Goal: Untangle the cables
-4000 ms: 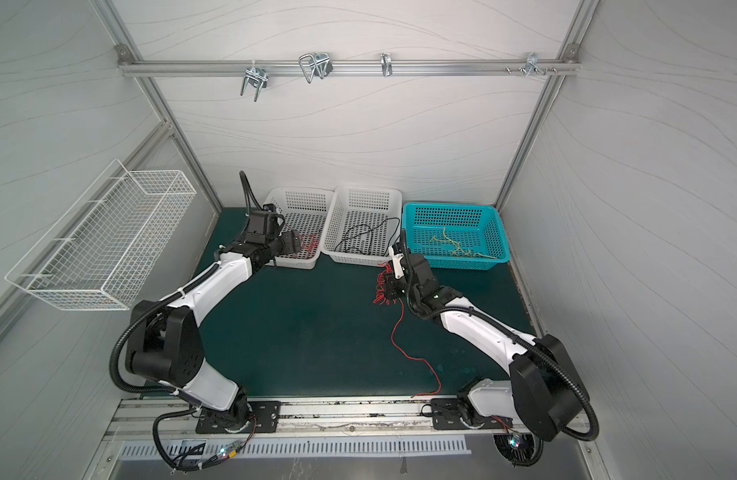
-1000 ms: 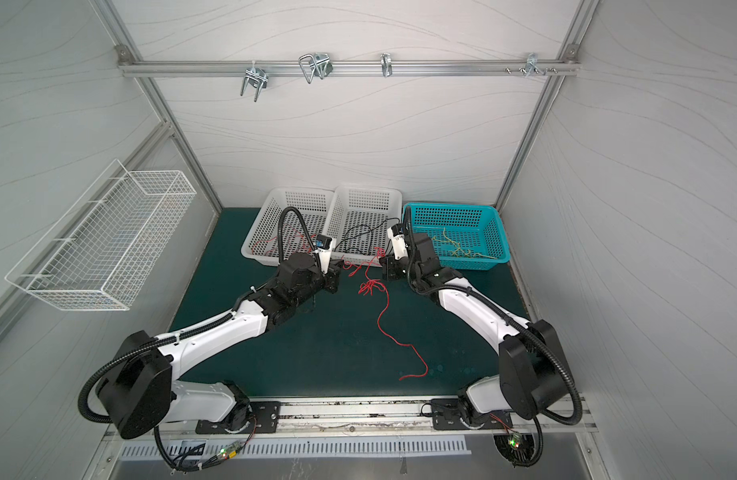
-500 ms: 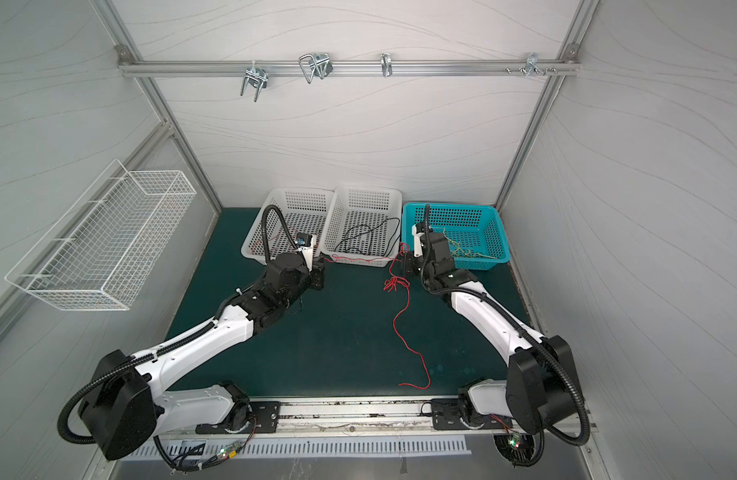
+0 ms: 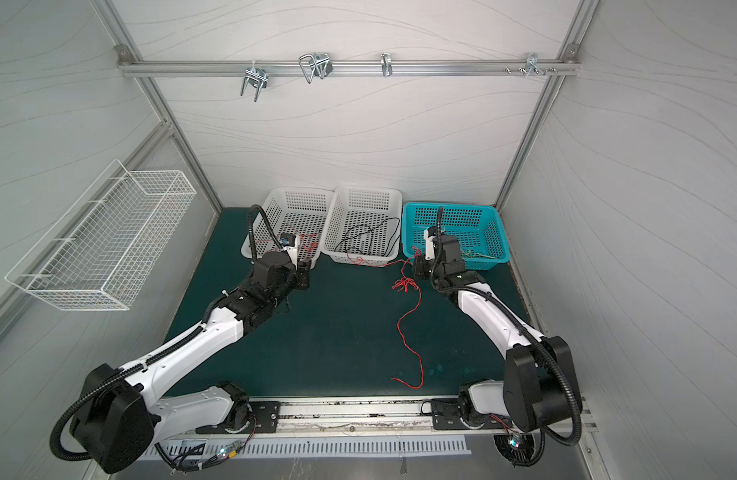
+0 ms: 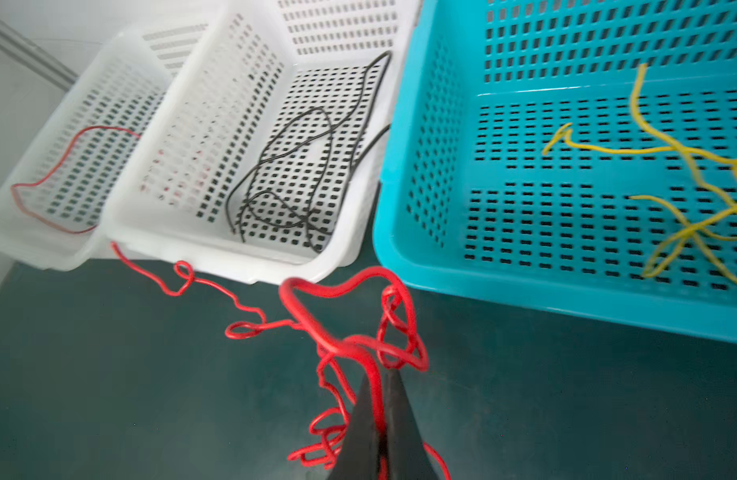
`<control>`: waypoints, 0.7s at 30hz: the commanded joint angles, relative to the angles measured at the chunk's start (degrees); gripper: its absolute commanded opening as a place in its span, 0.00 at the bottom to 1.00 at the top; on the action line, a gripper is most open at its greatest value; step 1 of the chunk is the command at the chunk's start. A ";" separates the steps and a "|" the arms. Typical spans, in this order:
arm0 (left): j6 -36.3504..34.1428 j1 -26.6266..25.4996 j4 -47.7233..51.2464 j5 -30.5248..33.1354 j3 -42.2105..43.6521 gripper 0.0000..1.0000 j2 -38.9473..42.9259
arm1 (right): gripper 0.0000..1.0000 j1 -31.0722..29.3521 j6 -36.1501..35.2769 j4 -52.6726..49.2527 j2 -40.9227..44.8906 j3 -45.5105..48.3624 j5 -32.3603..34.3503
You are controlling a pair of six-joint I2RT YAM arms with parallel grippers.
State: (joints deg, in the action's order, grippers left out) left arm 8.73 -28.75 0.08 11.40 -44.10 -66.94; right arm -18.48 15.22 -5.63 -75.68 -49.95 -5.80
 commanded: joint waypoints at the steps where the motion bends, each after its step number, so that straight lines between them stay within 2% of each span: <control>1: -0.93 -0.48 -6.21 -11.09 -0.80 0.60 -0.45 | 0.00 -0.80 -2.28 4.72 1.14 -1.11 -10.13; 4: -2.47 -1.90 -7.33 -14.24 -2.02 0.66 -1.79 | 0.00 -2.47 -4.42 5.14 1.32 -2.26 -14.18; 11: -6.07 -7.84 -7.71 -16.09 -8.27 0.67 -8.45 | 0.00 -8.11 -7.03 5.42 -0.94 -6.00 -15.25; 21: -5.90 -8.33 -8.75 -15.94 -11.45 0.63 -13.83 | 0.00 -12.25 -7.57 6.19 -3.53 -8.57 -17.83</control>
State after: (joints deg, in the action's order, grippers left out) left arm 3.62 -36.88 -5.58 -3.60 -53.08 -80.23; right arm -29.89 9.17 -0.91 -78.67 -56.80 -21.63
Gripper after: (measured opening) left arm 0.628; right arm 0.055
